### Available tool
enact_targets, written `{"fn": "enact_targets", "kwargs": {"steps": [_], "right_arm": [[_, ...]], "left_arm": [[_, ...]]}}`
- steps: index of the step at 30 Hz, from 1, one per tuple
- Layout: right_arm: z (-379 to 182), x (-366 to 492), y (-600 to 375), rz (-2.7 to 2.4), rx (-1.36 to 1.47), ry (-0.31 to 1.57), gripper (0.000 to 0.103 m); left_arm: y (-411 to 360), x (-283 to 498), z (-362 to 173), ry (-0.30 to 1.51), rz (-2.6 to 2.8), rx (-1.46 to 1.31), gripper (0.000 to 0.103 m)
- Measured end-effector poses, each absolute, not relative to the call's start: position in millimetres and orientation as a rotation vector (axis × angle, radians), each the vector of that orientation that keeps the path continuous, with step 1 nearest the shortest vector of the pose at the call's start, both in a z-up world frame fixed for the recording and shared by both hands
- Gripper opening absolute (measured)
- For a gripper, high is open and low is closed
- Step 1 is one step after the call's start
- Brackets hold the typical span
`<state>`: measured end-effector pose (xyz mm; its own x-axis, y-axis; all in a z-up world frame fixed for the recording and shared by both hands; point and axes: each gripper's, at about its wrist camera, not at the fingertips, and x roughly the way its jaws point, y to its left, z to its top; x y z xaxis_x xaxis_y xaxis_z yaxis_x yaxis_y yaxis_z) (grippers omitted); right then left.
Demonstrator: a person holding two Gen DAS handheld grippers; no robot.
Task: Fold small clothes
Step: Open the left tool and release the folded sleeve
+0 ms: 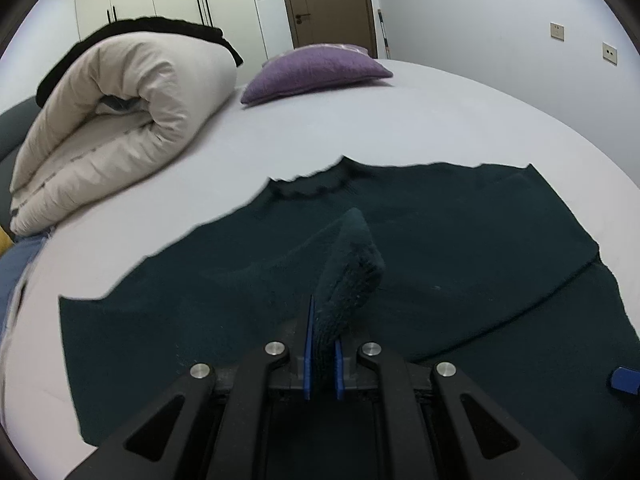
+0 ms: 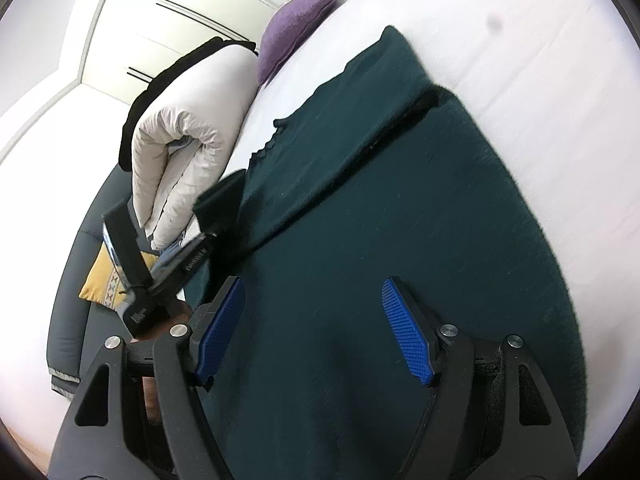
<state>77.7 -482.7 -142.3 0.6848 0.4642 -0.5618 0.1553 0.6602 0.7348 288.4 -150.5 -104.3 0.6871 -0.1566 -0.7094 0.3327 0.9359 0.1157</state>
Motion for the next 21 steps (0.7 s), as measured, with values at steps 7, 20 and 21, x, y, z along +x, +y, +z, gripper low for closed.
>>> {"fn": "enact_targets", "kwargs": {"steps": [7,20,21], "right_arm": [[-140.7,75.0,-484.8,0.166,0.829,0.821,0.07],[-100.4,184.9,-420.6,0.259,0.576,0.886,0.07],[-99.8,203.0,-408.1,0.275,0.548,0.903,0.07]], "left_arm": [[-152.7,280.0,-109.3,0.782,-0.274,0.219,0.078],[15.1,238.1,-84.7,0.791,-0.28,-0.138,0.097],[32.0,240.4,-85.0,0.786,-0.254,-0.165,0.096]]}}
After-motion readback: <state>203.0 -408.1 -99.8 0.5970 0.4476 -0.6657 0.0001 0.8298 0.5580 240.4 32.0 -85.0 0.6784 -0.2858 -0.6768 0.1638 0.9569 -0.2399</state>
